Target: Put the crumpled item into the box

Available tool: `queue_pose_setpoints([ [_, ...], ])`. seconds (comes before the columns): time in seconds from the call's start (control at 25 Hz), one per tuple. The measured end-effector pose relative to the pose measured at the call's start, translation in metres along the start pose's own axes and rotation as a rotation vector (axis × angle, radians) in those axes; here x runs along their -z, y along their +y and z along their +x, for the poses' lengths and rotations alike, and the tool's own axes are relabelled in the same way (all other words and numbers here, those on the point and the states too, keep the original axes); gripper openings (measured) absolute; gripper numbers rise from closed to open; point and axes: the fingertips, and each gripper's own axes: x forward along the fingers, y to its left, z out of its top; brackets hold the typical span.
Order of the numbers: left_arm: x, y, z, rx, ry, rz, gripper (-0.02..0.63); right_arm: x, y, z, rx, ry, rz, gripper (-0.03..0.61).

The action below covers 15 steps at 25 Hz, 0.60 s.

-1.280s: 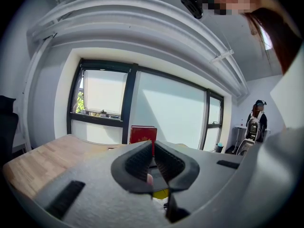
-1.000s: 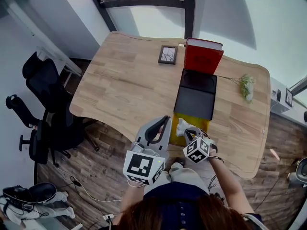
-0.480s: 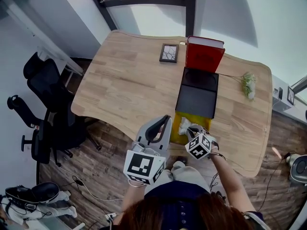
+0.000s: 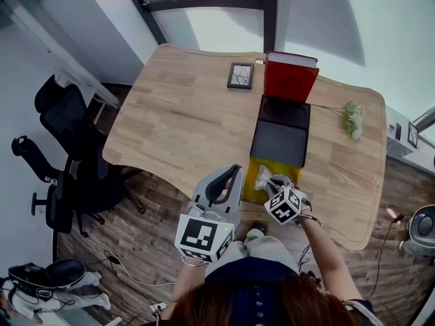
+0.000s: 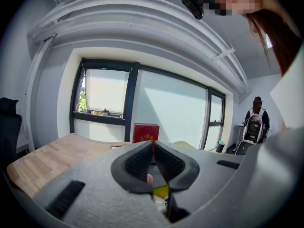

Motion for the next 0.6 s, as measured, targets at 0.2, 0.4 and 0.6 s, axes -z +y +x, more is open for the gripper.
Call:
queue_pose_setpoints([
  [0.2,0.000,-0.001,-0.003,0.004,-0.002,0.001,0.035,-0.001,-0.004,-0.005,0.020,-0.009,0.021,0.031],
  [0.4,-0.002,-0.004,-0.007,0.018,-0.008,0.006,0.035,-0.005,-0.007,-0.014,0.046,-0.029,0.044,0.031],
  [0.6,-0.003,-0.007,-0.013,0.030,-0.017,0.012,0.035,-0.009,-0.009,-0.025,0.081,-0.048,0.063,0.031],
])
